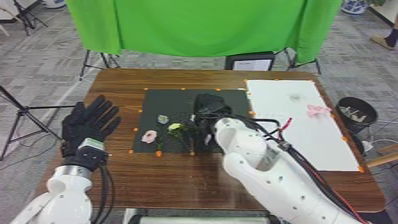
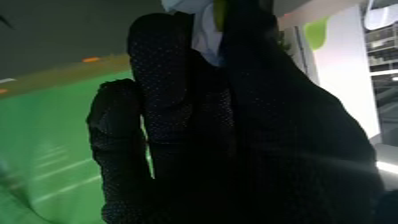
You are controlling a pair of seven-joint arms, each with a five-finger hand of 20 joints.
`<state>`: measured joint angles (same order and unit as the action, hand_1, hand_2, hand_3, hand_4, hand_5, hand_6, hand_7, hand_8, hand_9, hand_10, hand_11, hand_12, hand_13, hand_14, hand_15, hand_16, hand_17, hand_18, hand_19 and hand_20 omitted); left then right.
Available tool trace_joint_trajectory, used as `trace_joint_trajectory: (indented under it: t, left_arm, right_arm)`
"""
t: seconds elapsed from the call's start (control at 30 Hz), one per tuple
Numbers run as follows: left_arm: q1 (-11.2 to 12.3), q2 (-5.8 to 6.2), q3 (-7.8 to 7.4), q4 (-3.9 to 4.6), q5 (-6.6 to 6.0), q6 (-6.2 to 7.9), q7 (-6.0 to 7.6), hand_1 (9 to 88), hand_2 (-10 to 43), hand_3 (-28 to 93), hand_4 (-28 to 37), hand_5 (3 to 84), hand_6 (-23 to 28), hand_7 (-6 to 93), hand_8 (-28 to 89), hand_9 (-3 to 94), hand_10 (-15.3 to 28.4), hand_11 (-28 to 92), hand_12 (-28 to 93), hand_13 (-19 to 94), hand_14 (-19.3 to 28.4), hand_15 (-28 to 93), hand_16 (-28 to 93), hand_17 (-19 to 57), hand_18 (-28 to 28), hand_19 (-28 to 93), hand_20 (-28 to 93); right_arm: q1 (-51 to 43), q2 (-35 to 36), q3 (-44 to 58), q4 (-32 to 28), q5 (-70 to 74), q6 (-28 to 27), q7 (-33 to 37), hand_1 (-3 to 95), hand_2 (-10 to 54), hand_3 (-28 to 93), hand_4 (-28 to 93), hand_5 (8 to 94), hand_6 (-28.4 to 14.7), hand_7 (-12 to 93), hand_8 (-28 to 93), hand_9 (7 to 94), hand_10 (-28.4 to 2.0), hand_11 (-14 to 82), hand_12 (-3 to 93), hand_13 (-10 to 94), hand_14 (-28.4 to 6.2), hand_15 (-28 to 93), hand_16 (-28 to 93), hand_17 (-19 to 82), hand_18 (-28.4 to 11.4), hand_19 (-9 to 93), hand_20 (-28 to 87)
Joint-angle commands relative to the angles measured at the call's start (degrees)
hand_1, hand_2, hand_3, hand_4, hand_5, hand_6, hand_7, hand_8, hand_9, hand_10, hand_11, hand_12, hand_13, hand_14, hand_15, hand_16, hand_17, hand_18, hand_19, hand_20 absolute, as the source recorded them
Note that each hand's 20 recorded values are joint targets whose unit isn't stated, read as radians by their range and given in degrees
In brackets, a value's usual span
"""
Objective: Arrange flowers
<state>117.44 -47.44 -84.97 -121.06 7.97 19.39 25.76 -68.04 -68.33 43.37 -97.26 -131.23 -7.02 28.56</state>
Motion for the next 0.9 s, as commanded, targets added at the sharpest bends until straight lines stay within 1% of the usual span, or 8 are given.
trace_joint_trajectory:
  t: [0.03, 0.1, 0.13, 0.23, 0.37, 0.6, 0.77, 0.9]
  left_arm:
    - [-0.02, 0.11, 0.1, -0.01, 0.57, 0.13, -0.6, 25.4, 14.2, 74, -28.3, 46.8, 10.6, 11.5, -7, 37.4, 16.3, 20, 12, 26, 16.4, 37, -7, -6.5, 16.1, 38, 10]
    - [0.33, 0.1, -0.22, -0.27, 3.25, 1.59, -1.57, 25.5, 14.2, 74, -28.3, 46.9, 10.6, 11.6, -7, 37.4, 16.3, 20, 12, 26, 16.4, 37, -7, -6.5, 16.2, 38, 10]
    - [0.45, 0.25, -0.19, -0.47, 3.49, 2.07, -1.52, 25.5, 14.2, 74, -28.3, 46.9, 10.6, 11.5, -7, 37.5, 16.3, 20, 12, 26, 16.4, 37, -7, -6.5, 16.2, 38, 10]
    - [0.68, 0.1, -0.61, -0.47, 2.54, 1.33, -1.39, 25.6, 14.3, 74, -28.3, 47.3, 10.6, 11.1, -8, 37.9, 16.3, 19, 11, 26, 16.5, 37, -7, -6.5, 16.1, 37, 10]
    - [0.35, -0.59, -0.71, -0.23, 3.29, 1.61, -2.13, 25.5, 14.4, 74, -28.3, 47.4, 10.6, 10.9, -8, 38.0, 16.3, 19, 11, 25, 16.6, 37, -7, -6.5, 16.2, 38, 10]
    - [0.63, -0.61, -0.93, -0.34, 2.57, 1.5, -1.41, 25.3, 14.2, 74, -28.3, 47.4, 10.6, 10.8, -7, 37.7, 16.4, 19, 11, 25, 16.6, 36, -7, -6.5, 16.1, 38, 10]
    - [0.97, -0.93, -1.12, -0.37, 1.9, 0.91, -1.07, 25.3, 14.0, 74, -28.3, 47.9, 10.8, 11.0, -7, 37.6, 16.3, 19, 11, 25, 16.5, 36, -7, -6.4, 16.0, 37, 10]
    - [0.87, -0.36, -0.76, -0.56, 1.75, 1.01, -0.53, 25.3, 14.0, 74, -28.3, 47.5, 10.7, 11.0, -7, 37.4, 16.1, 19, 11, 25, 16.4, 36, -7, -6.5, 16.0, 37, 10]
  right_arm:
    - [-0.17, -2.23, 1.44, -1.0, -1.43, -7.85, -1.68, 56.7, -9.5, 69, -28, 68.7, -0.6, 25, -2, 79.4, -9.0, 7.0, 30.9, 73, -6.9, 43, 39, 37, -21.4, 82, 39]
    - [-0.19, -2.23, 1.23, -0.68, -1.48, -7.66, -1.27, 56.6, -9.5, 69, -28, 68.2, -0.6, 24, -2, 77.5, -9.4, 8.2, 28.6, 73, -6.8, 43, 39, 37, -21.4, 82, 39]
    - [-0.22, -2.2, 1.07, -0.59, -1.76, -7.56, -1.09, 55.9, -9.5, 70, -28, 67.2, -0.6, 24, -2, 75.6, -9.9, 9.9, 26.5, 73, -6.6, 43, 39, 37, -21.4, 82, 39]
    - [-0.23, -2.28, 1.17, -0.63, -1.54, -7.59, -0.96, 56.6, -9.5, 70, -28, 64.3, -0.5, 23, -3, 70.0, -11.4, 14.1, 20.4, 72, -5.8, 42, 40, 37, -21.5, 82, 38]
    - [-0.09, -2.31, 1.55, -1.28, -0.72, -7.72, -0.95, 56.4, -9.5, 70, -28, 62.0, -0.7, 21, -11, 65.3, -12.6, 14.8, 15.9, 71, -5.7, 42, 39, 37, -21.2, 82, 38]
    - [0.29, -1.96, 2.29, -2.08, -0.55, -10.08, -1.27, 56.1, -9.5, 69, -28, 58.5, -1.8, 21, -14, 59.8, -13.1, 12.6, 14.7, 69, -5.7, 42, 38, 37, -21.2, 82, 37]
    - [-0.71, -1.05, 5.73, -5.55, 0.48, -15.89, -1.46, 55.0, -9.5, 71, -28, 56.6, -2.3, 19, -14, 57.8, -13.5, 11.7, 14.3, 68, -6.3, 42, 38, 36, -21.5, 81, 37]
    - [-1.76, 4.05, 9.94, -8.45, 0.16, -12.85, 0.7, 50.0, -9.5, 74, -28, 53.1, -3.0, 17, -12, 54.7, -14.4, 10.2, 13.8, 66, -8.5, 45, 33, 35, -21.9, 80, 36]
